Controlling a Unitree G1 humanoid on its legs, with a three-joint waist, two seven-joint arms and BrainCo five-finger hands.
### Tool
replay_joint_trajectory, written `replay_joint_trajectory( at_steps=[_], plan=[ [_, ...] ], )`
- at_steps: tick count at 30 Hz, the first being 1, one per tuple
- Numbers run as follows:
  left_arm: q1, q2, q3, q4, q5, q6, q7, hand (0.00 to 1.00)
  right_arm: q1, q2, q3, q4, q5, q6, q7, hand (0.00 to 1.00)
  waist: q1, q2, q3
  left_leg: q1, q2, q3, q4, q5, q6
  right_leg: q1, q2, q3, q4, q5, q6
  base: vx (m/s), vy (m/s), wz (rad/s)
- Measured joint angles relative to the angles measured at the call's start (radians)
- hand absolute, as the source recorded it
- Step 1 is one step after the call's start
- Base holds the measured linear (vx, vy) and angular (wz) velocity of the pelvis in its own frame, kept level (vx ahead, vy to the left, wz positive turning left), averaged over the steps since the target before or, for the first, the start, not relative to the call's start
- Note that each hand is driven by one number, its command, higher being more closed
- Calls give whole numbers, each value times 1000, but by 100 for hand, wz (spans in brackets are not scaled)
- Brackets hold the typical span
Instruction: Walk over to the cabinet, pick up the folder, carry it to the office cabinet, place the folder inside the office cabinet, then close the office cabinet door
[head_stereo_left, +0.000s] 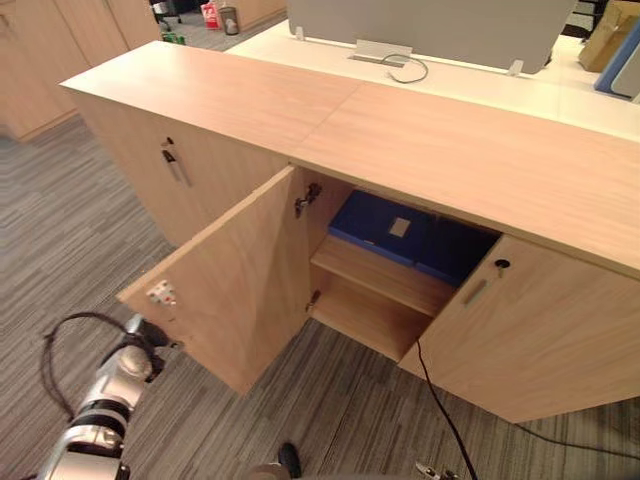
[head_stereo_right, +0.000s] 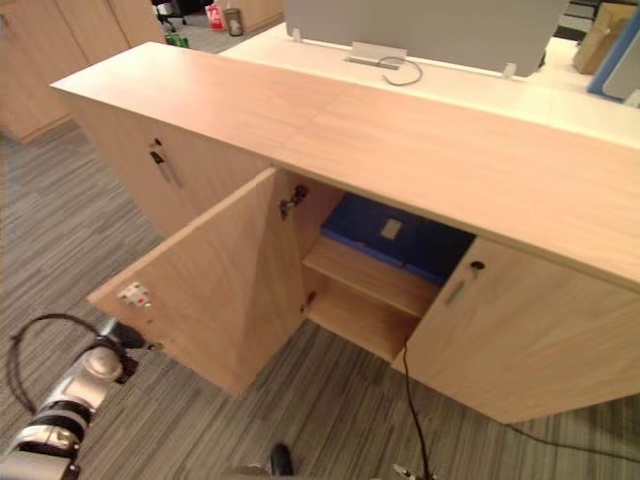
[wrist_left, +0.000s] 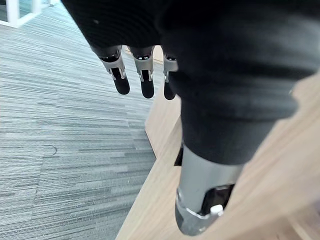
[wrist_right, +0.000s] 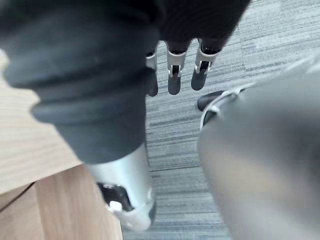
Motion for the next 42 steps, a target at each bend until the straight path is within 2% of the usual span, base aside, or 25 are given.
replay_joint_trajectory(
  at_steps=[4,6,7,8,9,10,11,13,15,20,22,23,24,25,27,28,29,30,31,32,35,38,39,41,42],
  plan=[
    [101,-42,-258,-227,-26,-12,-40,0,-19,11,8,3,11,-1,-16,0,0,-1,-5,-11,-38,-24,-1,9,9,1,-35,-2,0,-25,28,-166,23,21],
    [130,-127,-422,-318,-147,-73,-121,0,-23,10,22,21,14,-4,-30,0,-6,-1,-29,-29,-52,-55,-1,16,14,-4,-39,-16,-2,-31,36,-113,26,33],
    [131,-156,-455,-323,-186,-91,-142,0,-24,10,32,22,14,-5,-35,0,-6,-2,-33,-33,-53,-58,-1,17,15,-5,-39,-17,-4,-32,36,-87,32,20],
    [132,-230,-496,-329,-245,-119,-151,0,-29,11,59,23,14,-6,-39,0,-8,-6,-41,-44,-54,-59,-1,17,15,-13,-38,-17,-11,-32,35,-62,24,5],
    [132,-270,-502,-335,-272,-129,-164,0,-35,12,74,25,14,-7,-41,0,-10,-8,-45,-50,-55,-59,-1,17,15,-18,-38,-17,-15,-32,34,-64,26,-12],
    [132,-313,-544,-365,-332,-157,-212,0,-52,13,101,32,14,-7,-42,0,-18,-9,-54,-63,-54,-56,-1,17,16,-34,-39,-16,-21,-28,27,-37,21,-35],
    [141,-340,-577,-395,-416,-176,-256,0,-74,10,136,36,13,-8,-43,0,-26,-7,-54,-69,-52,-46,-1,18,17,-46,-40,-16,-26,-20,13,-29,19,-47],
    [159,-366,-576,-410,-551,-178,-294,0,-99,10,177,38,9,-9,-43,0,-29,-6,-56,-77,-41,-10,-1,18,17,-68,-45,-26,-30,-6,-12,5,-1,-64],
    [202,-371,-493,-409,-658,-171,-302,0,-109,11,228,39,-5,-12,-42,0,-32,-7,-56,-73,-26,22,0,15,20,-63,-34,-27,-63,1,-21,38,-34,-54],
    [278,-394,-243,-338,-687,-170,-242,0,-109,13,302,39,-22,-18,-43,0,-32,-15,-63,-74,9,57,17,4,19,-63,-8,-27,-80,3,-21,68,-95,-18],
    [311,-405,-138,-317,-687,-169,-199,0,-106,18,322,40,-19,-19,-43,0,-31,-29,-62,-111,41,64,129,-44,3,-62,-2,-27,-71,13,-18,82,-205,-15],
    [327,-413,-82,-307,-688,-168,-181,0,-103,19,321,40,-18,-20,-44,0,-27,-34,-61,-137,67,68,216,-88,-1,-59,1,-27,-64,38,1,122,-287,-32],
    [355,-432,13,-284,-706,-163,-162,0,-91,15,312,38,-15,-24,-43,0,-22,-24,-64,-169,128,69,354,-151,-13,-42,34,-21,-60,40,12,129,-234,-38],
    [361,-446,59,-272,-724,-161,-157,0,-84,13,309,34,-10,-30,-43,0,-22,-21,-64,-179,148,63,398,-166,-19,-35,47,-18,-61,40,12,170,-283,-50],
    [369,-491,244,-245,-804,-162,-127,0,-43,-3,291,18,-1,-38,-40,0,-11,-32,-51,-219,192,-9,536,-181,-20,-8,68,19,-67,34,0,124,-166,-46],
    [373,-501,282,-242,-812,-163,-123,0,-35,-13,281,17,-1,-38,-39,0,-5,-35,-48,-227,177,-66,541,-203,-36,-1,66,34,-69,30,-5,80,-38,-70],
    [389,-526,358,-236,-832,-168,-116,0,-20,-45,273,21,-3,-37,-37,0,7,-26,-41,-212,130,-193,486,-242,-61,-9,66,77,-65,29,-8,39,33,-81],
    [397,-541,407,-230,-841,-172,-112,0,-17,-60,272,21,-3,-37,-37,0,13,-17,-39,-201,108,-250,446,-246,-68,-17,67,103,-63,29,-8,14,96,-122],
    [411,-572,511,-208,-856,-183,-93,0,-16,-84,270,20,-4,-38,-36,0,23,8,-41,-169,74,-346,354,-227,-75,-36,78,149,-56,28,-7,17,134,-113],
    [409,-581,603,-165,-887,-194,-69,0,-14,-86,267,18,-5,-38,-33,0,25,15,-37,-143,60,-363,340,-181,-73,-34,81,178,-59,28,-6,38,116,-90],
    [406,-581,707,-85,-940,-224,-12,0,10,-48,220,18,-21,-38,-18,0,21,-6,-30,-115,51,-336,305,-178,-66,-38,64,195,-59,27,-4,19,88,-24],
    [447,-578,768,62,-938,-218,11,0,13,-20,194,0,-18,-39,-15,0,23,-13,-50,-48,42,-277,213,-155,-58,-43,54,253,-76,35,8,15,60,-58],
    [455,-578,770,92,-905,-215,14,0,13,-15,194,-4,-13,-41,-14,0,22,-13,-55,-39,40,-271,195,-147,-56,-45,53,260,-81,37,11,30,22,-37],
    [468,-586,760,178,-734,-187,12,0,17,-6,178,-5,21,-45,-14,0,10,-14,-73,-33,39,-267,147,-120,-57,-59,55,261,-94,42,16,33,-2,-8],
    [469,-592,755,194,-686,-177,11,0,21,1,152,-4,21,-45,-15,0,9,-14,-73,-29,41,-267,135,-115,-58,-60,58,261,-95,43,16,0,0,0]
  ],
)
